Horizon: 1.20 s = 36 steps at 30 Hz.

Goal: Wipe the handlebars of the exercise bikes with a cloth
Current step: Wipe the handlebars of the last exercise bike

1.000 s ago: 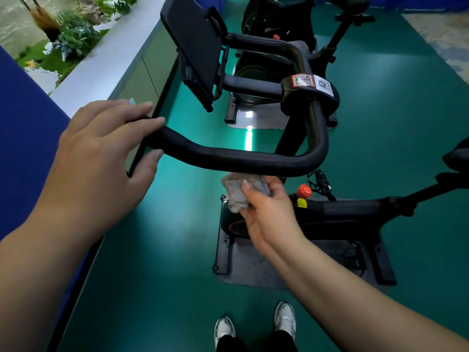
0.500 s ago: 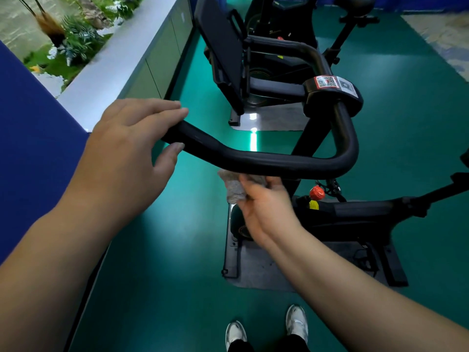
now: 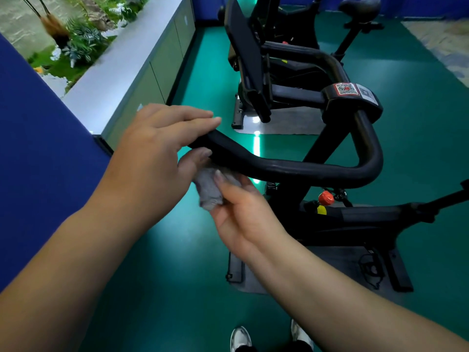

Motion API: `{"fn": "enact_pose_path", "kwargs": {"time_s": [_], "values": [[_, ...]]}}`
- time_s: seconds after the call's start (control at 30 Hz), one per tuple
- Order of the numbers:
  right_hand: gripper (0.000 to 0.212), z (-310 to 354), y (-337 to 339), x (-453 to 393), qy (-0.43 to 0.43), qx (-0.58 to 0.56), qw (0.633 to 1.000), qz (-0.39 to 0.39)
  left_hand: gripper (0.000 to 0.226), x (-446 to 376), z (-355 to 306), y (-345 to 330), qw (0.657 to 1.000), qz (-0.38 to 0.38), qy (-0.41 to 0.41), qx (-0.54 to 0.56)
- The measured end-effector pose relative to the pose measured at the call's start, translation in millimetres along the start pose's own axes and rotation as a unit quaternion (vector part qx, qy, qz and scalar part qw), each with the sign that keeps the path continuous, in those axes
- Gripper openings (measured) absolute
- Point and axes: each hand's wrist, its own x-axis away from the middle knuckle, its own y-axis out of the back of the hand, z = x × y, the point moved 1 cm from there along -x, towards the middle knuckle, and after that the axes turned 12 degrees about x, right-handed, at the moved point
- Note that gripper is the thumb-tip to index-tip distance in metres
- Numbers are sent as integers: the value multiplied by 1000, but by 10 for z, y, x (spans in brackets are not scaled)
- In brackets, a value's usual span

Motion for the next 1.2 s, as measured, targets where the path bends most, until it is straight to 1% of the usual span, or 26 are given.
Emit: {"fn": "enact_pose_path", "kwargs": {"time_s": [0.07,0.13,0.17,0.23,0.27,0.3,0.4,0.47,0.5,0.57,0.63,0.67,0.7,0.73,0.77,0.8,0.83,0.87,0.9,0.93,1.0,1.07,1.13,1.2], "values": [[30,-46,-163,-56,-15,-6,1000,20,38,-22,1,13,1000,1,0,4],[27,-65,-225,-78,-24,-9,999,27,38,-28,4,31,1000,3,1,9],[29,-59,-201,-75,-22,-8,999,30,38,-28,9,39,1000,5,0,12],[43,-27,-84,-38,-11,-2,1000,20,37,-18,21,40,1000,6,-4,16],[48,-5,3,-15,-7,6,1000,10,38,-11,26,36,1000,6,-5,17],[47,28,84,20,-5,18,1000,2,38,-5,28,31,1000,6,-4,18],[26,126,347,145,-6,33,999,-40,40,3,22,30,1000,6,4,18],[23,188,457,254,-1,29,997,-77,41,10,19,27,1000,6,4,12],[26,213,497,316,7,40,995,-95,41,14,18,20,1000,6,2,6],[33,264,498,460,26,109,988,-110,39,21,15,-6,1000,3,-5,-6],[32,308,452,585,66,195,975,-87,39,25,6,-25,1000,-3,-8,-13],[31,356,395,636,103,243,962,-74,38,21,-1,-29,1000,-5,-8,-14],[29,425,349,650,156,297,939,-71,39,18,-9,-32,1000,-6,-5,-16],[29,509,315,641,223,355,904,-78,39,13,-16,-35,1000,-7,-1,-18],[30,603,291,611,300,413,855,-88,40,11,-26,-39,1000,-7,4,-21],[32,688,280,561,374,473,793,-88,40,10,-36,-44,1000,-7,9,-23],[32,741,272,497,436,541,716,-76,40,8,-49,-50,1000,-9,13,-25],[29,749,276,429,473,605,638,-57,39,9,-61,-58,999,-11,15,-26],[25,733,293,373,480,658,579,-41,39,10,-74,-67,999,-13,17,-28],[23,709,321,333,469,694,545,-35,39,15,-87,-78,999,-13,19,-33],[26,680,393,331,453,728,515,-29,39,33,-111,-97,999,-14,23,-42],[27,692,509,370,454,748,484,-21,40,61,-124,-113,998,-21,33,-48],[22,743,667,422,462,765,447,-21,40,85,-134,-141,998,-31,37,-50],[16,829,822,496,466,772,431,-36,36,99,-172,-195,997,-47,23,-52]]}}
